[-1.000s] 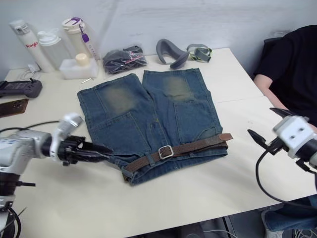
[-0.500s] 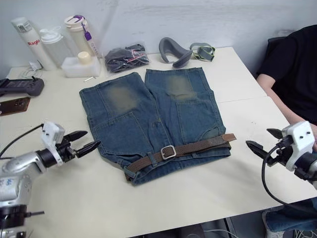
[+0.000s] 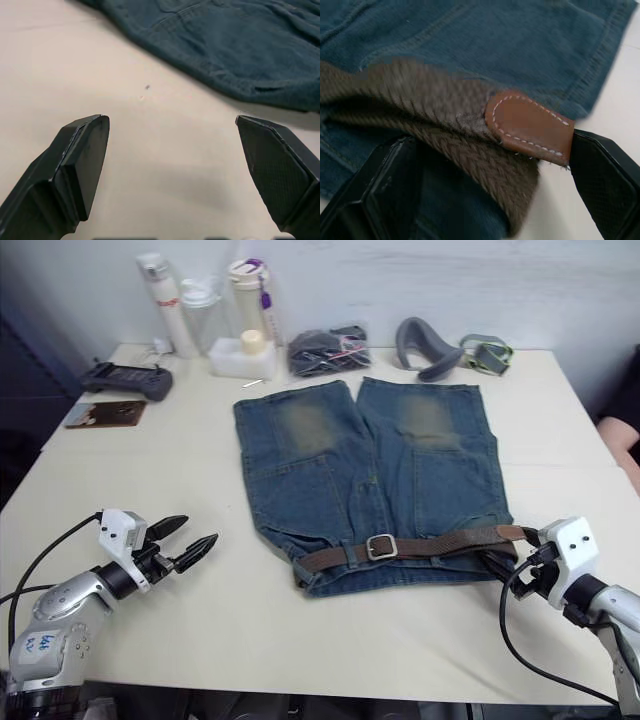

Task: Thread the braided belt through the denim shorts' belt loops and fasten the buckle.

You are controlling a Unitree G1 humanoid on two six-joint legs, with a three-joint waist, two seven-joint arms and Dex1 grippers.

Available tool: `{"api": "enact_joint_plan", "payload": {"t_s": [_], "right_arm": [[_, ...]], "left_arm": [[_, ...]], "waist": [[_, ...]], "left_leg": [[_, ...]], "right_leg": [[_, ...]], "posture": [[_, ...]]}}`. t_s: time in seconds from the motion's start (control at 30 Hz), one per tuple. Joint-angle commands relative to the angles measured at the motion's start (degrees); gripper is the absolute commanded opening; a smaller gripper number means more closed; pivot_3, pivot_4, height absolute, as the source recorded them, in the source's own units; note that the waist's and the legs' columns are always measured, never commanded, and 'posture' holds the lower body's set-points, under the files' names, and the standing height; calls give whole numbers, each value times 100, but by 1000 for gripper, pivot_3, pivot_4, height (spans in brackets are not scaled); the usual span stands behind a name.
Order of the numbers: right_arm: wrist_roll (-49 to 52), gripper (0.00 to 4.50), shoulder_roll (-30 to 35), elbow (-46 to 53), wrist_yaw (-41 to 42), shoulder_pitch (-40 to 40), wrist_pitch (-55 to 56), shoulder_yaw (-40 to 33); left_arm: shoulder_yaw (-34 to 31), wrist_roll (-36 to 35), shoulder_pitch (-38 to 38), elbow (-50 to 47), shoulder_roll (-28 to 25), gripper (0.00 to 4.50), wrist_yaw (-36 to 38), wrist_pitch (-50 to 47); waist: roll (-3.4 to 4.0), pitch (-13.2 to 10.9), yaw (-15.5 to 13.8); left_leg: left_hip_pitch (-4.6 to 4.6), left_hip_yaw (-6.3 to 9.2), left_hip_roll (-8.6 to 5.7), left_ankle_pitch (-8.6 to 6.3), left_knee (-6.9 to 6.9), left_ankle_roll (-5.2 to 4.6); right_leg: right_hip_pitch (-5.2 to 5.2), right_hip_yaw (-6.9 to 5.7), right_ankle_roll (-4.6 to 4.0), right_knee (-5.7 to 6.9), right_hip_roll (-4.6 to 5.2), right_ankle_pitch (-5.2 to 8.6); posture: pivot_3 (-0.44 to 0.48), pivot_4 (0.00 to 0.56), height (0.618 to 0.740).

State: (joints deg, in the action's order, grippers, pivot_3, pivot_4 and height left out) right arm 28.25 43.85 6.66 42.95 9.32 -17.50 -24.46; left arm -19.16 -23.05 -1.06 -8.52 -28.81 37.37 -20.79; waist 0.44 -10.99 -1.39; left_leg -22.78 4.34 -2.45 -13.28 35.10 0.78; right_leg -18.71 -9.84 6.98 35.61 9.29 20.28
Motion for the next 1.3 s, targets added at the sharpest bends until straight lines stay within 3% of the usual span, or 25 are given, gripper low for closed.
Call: {"api": "enact_joint_plan", "payload": {"t_s": [0.03, 0.7, 0.73, 0.87, 1.07, 1.3], "right_arm": [[31, 4500, -46, 145, -54, -32, 132, -321], [523, 4500, -57, 427, -276, 63, -834, -925], [590, 4500, -66, 439, -287, 68, -933, -985], [328, 4500, -32, 564, -199, 264, -681, -1036], [293, 4500, -44, 638, -146, 329, -551, -1055], [254, 4500, 14, 604, -71, 204, -435, -1005]], "left_arm": [[6, -62, 106, -128, 22, 4409, -62, 136], [339, -8, 295, 141, 191, 4409, -17, 524], [354, -6, 302, 167, 191, 4409, -14, 542], [425, 0, 348, 289, 181, 4409, 45, 647], [478, -3, 394, 410, 171, 4409, 110, 751], [468, -64, 329, 479, 156, 4409, 232, 814]], "waist": [[0, -1, -53], [-36, -33, -182], [-49, -38, -266], [-80, -35, -382], [-85, -37, -6], [-85, -37, 6]], "left_leg": [[2, -14, 1, -2, 0, -2], [36, -137, 34, -62, 4, -19], [47, -158, 49, -68, 13, -12], [43, -630, 355, -210, 115, 30], [66, -651, 363, -232, 100, 9], [64, -651, 368, -245, 107, -15]], "right_leg": [[-1, 14, 1, 0, 0, -1], [-20, 139, 8, -21, -30, -8], [-33, 158, 4, -21, -35, -11], [-279, 598, -112, 7, -280, -107], [-275, 639, -102, 11, -323, -117], [-280, 650, -102, 15, -327, -117]], "posture": [[0, 150, 740], [0, 150, 740], [0, 150, 740], [0, 150, 740], [0, 150, 740], [0, 150, 740]]}}
